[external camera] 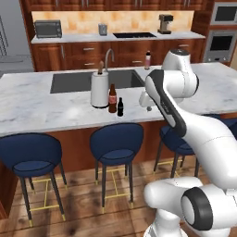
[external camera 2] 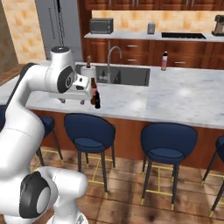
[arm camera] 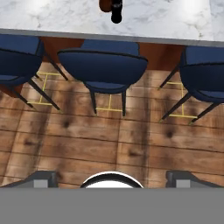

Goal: Place the large bottle from the dining counter next to the other large bottle outside the sink, and place the small bottle from the dining counter next to the other small bottle inside the sink.

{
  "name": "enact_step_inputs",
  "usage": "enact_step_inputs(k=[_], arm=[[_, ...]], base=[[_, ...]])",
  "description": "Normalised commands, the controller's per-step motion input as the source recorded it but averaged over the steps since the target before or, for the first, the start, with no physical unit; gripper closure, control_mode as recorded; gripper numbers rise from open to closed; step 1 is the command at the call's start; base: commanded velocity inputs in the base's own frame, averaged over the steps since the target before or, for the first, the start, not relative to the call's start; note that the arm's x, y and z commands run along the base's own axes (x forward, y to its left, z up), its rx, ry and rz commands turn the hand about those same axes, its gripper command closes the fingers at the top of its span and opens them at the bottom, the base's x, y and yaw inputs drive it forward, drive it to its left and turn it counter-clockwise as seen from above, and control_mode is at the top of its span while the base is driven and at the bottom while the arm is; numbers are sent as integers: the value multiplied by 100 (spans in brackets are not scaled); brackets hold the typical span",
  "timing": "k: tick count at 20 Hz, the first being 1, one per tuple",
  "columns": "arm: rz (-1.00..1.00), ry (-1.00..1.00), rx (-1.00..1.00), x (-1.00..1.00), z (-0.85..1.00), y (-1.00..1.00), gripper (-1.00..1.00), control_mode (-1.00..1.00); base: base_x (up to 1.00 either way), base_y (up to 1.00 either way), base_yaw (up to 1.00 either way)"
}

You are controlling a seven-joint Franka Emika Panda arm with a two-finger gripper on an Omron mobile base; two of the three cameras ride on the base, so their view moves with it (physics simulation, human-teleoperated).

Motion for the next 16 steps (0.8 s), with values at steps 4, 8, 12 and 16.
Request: enact_step_inputs(k=[4, 8, 12, 16], arm=[[0, 0, 0, 0, 0, 0, -100, 100], [0, 0, 0, 0, 0, 0, -100, 100], [0, 0, 0, 0, 0, 0, -100, 100], [0, 0, 0, 0, 0, 0, -100, 100]], base=[[60, 0, 0], [55, 0, 0], [57, 0, 0], [52, 0, 0]])
